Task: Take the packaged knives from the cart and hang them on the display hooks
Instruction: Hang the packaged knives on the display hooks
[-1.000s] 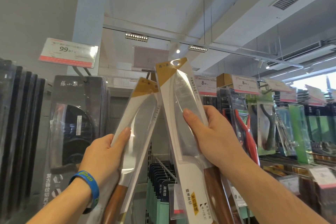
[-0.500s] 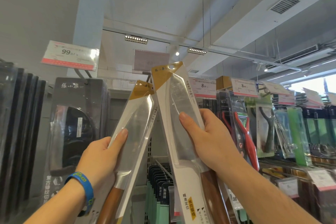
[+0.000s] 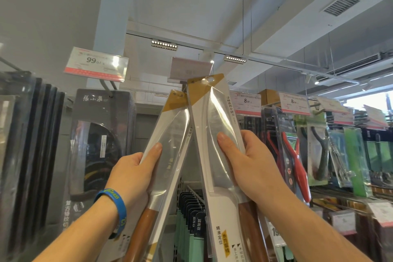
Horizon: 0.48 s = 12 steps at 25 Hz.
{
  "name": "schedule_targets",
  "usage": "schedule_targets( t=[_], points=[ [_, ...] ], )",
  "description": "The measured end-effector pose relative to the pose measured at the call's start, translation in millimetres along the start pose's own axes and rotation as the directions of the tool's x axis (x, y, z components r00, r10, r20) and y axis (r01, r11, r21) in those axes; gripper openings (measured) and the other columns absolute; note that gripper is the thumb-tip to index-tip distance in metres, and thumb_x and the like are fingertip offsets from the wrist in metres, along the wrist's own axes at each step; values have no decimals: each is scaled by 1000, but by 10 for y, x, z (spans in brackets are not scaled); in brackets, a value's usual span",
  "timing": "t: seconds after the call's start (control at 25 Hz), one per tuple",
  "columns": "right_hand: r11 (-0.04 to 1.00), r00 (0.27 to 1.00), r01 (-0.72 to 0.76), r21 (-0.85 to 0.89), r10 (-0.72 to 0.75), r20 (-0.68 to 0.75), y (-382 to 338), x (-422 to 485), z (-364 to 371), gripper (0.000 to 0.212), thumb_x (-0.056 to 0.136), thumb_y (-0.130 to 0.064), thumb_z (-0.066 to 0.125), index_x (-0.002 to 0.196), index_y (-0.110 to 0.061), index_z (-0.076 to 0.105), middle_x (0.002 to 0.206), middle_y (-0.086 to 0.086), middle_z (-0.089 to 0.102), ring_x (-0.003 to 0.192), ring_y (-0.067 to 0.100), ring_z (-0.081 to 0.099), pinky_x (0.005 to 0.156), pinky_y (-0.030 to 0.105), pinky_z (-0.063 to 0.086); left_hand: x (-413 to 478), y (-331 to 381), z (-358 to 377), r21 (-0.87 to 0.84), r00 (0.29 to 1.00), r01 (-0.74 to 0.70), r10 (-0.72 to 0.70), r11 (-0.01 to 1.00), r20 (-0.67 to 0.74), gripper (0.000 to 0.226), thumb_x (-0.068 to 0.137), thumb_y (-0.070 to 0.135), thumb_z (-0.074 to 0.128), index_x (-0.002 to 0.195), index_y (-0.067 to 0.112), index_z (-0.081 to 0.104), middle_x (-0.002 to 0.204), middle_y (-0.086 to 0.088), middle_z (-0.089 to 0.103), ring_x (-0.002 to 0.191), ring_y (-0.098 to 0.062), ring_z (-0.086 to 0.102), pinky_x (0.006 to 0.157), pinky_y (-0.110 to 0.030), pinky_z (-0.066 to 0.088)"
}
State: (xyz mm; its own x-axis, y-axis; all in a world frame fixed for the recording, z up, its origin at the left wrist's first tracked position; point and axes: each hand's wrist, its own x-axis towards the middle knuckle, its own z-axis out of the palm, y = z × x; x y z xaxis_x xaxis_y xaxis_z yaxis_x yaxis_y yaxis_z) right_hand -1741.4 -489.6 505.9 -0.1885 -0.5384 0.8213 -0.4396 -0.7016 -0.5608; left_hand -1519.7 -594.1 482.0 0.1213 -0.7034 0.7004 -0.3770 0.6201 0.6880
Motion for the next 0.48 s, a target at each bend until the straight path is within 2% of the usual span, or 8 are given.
schedule_targets(
  t=[0.12, 0.28, 0.4, 0.48],
  points=[
    [1000, 1000, 1, 7, -1, -18, 32, -12, 16, 20, 93, -56, 62, 104, -39, 58, 92, -31, 68, 82, -9, 67, 57, 6, 49, -32, -59, -57, 28, 1000, 6, -6, 1000, -3, 84, 76, 80, 41, 77, 1, 69, 66, -10, 70, 67, -29, 68, 63, -37, 53],
    [996, 994, -15, 85, 25, -111, 41, -19, 64, 23, 92, -54, 64, 103, -34, 61, 92, -11, 73, 78, -3, 70, 55, 8, 51, -12, 2, -129, 59, 1000, -14, 14, 998, 1, 82, 75, 81, 41, 74, 4, 70, 65, -8, 70, 66, -26, 68, 61, -34, 52],
    [991, 990, -28, 128, 45, -133, 15, 4, 95, 25, 91, -55, 65, 104, -34, 63, 92, -10, 74, 77, -1, 71, 53, 11, 52, 49, 30, -145, 86, 999, -32, 34, 996, -20, 80, 84, 75, 46, 77, -1, 67, 69, -14, 70, 70, -30, 68, 66, -38, 54],
    [995, 992, -30, 99, 41, -118, 9, 15, 133, 28, 91, -57, 64, 108, -35, 63, 95, -13, 73, 79, 0, 71, 53, 12, 52, 55, 14, -137, 87, 999, -32, 35, 996, -34, 83, 85, 74, 46, 77, -7, 63, 70, -19, 67, 65, -30, 64, 61, -34, 49]
  ],
)
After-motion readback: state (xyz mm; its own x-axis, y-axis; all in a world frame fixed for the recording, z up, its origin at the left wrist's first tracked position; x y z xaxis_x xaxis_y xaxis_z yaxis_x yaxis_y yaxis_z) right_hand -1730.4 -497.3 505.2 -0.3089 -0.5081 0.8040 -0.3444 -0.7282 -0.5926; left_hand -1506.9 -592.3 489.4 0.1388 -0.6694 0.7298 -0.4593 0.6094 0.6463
